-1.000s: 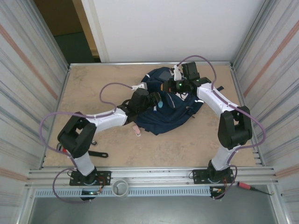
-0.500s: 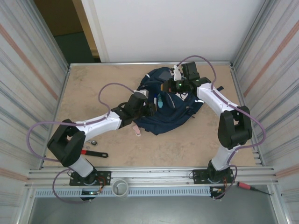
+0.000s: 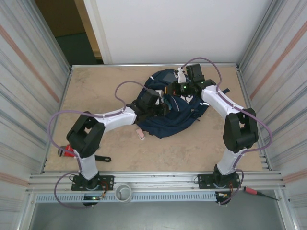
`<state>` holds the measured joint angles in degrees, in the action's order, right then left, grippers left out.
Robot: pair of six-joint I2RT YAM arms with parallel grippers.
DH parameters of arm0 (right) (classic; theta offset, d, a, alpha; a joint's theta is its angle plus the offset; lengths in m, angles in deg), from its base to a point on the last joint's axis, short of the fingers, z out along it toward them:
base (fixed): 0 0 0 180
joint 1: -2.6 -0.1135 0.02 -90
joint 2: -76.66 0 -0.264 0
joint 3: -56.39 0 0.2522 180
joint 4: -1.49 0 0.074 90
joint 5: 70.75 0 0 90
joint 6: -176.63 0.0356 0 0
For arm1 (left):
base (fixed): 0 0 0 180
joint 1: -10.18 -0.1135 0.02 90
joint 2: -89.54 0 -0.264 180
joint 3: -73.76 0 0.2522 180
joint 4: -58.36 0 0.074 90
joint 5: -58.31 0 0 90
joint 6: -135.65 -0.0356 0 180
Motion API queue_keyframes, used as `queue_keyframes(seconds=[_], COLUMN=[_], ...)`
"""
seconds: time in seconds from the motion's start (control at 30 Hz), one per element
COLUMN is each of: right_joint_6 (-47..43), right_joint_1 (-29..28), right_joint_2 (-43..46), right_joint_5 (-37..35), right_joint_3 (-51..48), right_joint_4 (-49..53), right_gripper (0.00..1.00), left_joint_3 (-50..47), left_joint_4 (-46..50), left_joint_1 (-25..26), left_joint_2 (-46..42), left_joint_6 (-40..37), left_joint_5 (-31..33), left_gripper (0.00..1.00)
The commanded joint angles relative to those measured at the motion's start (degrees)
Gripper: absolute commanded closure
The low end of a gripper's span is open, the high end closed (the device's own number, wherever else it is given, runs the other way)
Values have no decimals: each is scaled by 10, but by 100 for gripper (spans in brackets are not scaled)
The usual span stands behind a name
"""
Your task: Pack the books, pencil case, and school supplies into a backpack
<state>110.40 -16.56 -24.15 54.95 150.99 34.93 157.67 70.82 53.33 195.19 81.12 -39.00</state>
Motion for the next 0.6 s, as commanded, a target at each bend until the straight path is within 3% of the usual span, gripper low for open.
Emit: queue_keyframes(seconds=[0.0, 0.2, 0.43, 0.57], right_joint_6=[8, 4, 1, 2], right_joint_1=[0, 1, 10, 11], right_joint_2=[1, 5, 6, 3], right_joint_5=[5, 5, 6, 8], right_joint_3=[3, 2, -7, -10], right_joint_4=[-20, -17, -21, -25], right_gripper=[99, 99, 99, 99], left_joint_3=[37, 16, -104, -180], left_joint_4=[9, -16, -4, 54], left_joint_1=[0, -3, -2, 0], left_joint_2=[25, 13, -154, -250], left_joint_6=[-20, -29, -91, -107], left_joint_5=[-10, -21, 9, 75], left_gripper=[76, 67, 46, 40])
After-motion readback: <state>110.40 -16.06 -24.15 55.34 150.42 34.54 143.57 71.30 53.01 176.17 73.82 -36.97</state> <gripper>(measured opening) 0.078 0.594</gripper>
